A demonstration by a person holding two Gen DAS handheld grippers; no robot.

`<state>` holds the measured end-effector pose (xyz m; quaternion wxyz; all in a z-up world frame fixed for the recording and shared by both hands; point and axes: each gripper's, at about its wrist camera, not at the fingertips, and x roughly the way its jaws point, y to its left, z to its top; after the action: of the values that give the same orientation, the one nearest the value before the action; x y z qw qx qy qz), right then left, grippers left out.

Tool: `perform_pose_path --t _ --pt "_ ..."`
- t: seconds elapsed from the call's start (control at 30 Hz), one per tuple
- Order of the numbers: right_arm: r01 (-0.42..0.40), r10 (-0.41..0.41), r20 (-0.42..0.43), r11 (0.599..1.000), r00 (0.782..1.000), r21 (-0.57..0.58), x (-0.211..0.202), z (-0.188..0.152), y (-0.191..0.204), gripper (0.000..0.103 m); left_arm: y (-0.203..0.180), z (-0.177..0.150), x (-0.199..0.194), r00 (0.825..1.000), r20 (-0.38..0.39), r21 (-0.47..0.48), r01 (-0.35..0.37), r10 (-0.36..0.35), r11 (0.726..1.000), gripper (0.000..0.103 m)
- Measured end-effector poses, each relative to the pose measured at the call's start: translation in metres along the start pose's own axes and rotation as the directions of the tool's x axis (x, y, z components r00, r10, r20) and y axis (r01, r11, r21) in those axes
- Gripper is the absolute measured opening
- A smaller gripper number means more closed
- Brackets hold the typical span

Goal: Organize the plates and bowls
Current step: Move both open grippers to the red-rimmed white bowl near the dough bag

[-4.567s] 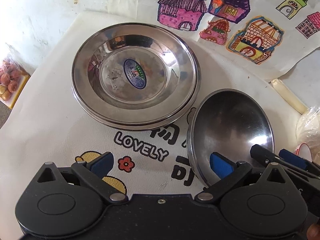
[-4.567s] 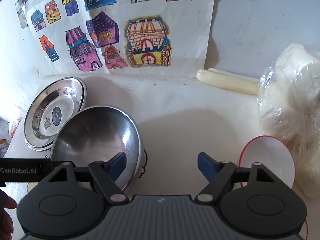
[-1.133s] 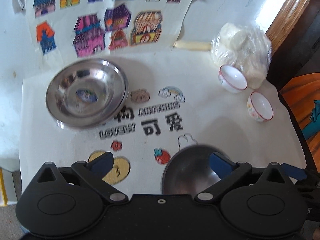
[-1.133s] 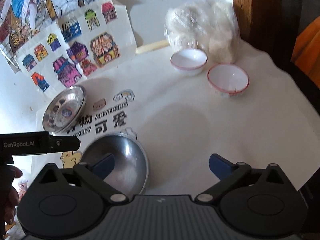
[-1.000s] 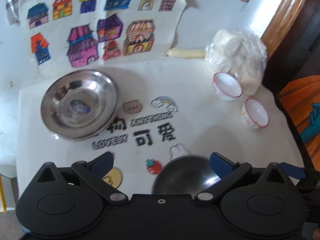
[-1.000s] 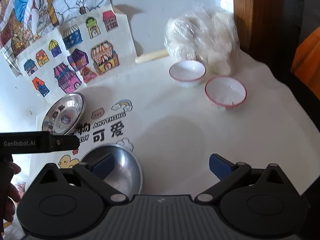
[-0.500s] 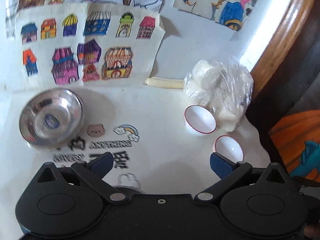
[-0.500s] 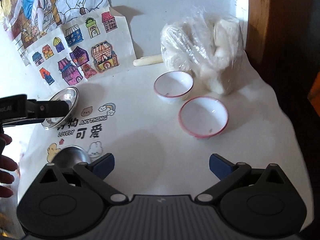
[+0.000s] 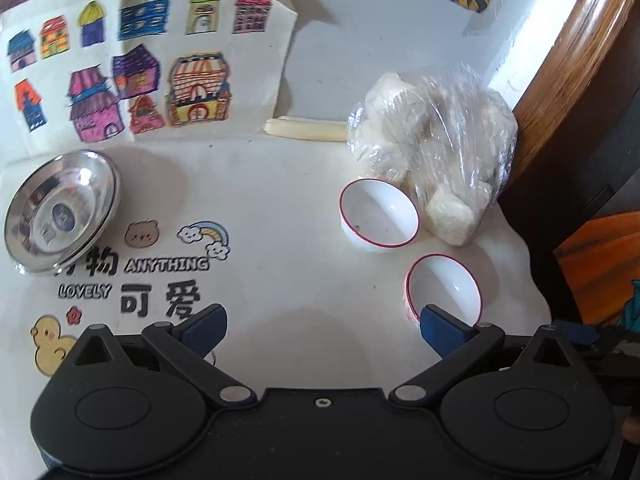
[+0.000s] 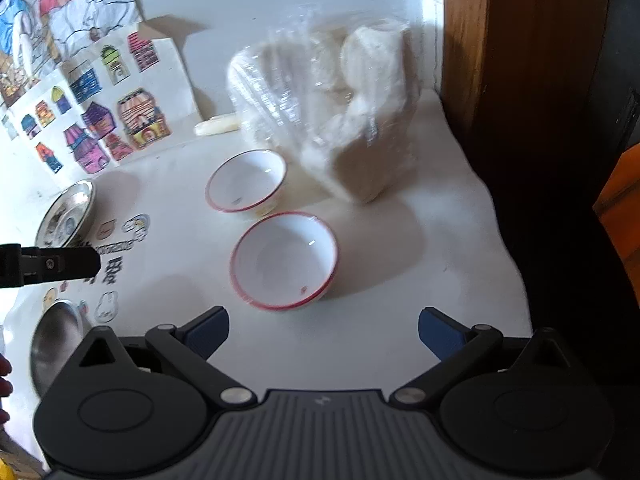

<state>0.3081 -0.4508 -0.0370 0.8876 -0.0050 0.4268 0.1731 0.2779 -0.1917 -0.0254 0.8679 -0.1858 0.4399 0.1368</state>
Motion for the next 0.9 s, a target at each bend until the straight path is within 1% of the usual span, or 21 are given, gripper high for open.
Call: perform_pose_path --t 0.17,0.4,0.7,0.9 --pt "0.027 -0.027 0.021 1.0 0.999 -0.014 0.01 0.014 -0.018 0.103 -0.024 0.013 0.025 0.999 -0.027 0.043 -0.04 0.041 0.998 0.102" --pt "0.048 -0.047 0.02 0.999 0.999 -0.01 0.026 0.025 -0.041 0.103 -0.059 0.017 0.058 0.997 -0.047 0.076 -0.061 0.065 0.995 0.102" --pt "0.069 -0.069 0.02 0.998 0.997 -0.004 0.032 0.026 -0.047 0.103 -0.075 0.016 0.08 0.991 -0.093 0.087 -0.087 0.095 0.992 0.102" --pt "0.066 -0.066 0.009 0.998 0.998 -0.015 0.036 0.026 -0.045 0.103 -0.076 0.016 0.091 0.986 -0.126 0.089 -0.099 0.11 0.991 0.102"
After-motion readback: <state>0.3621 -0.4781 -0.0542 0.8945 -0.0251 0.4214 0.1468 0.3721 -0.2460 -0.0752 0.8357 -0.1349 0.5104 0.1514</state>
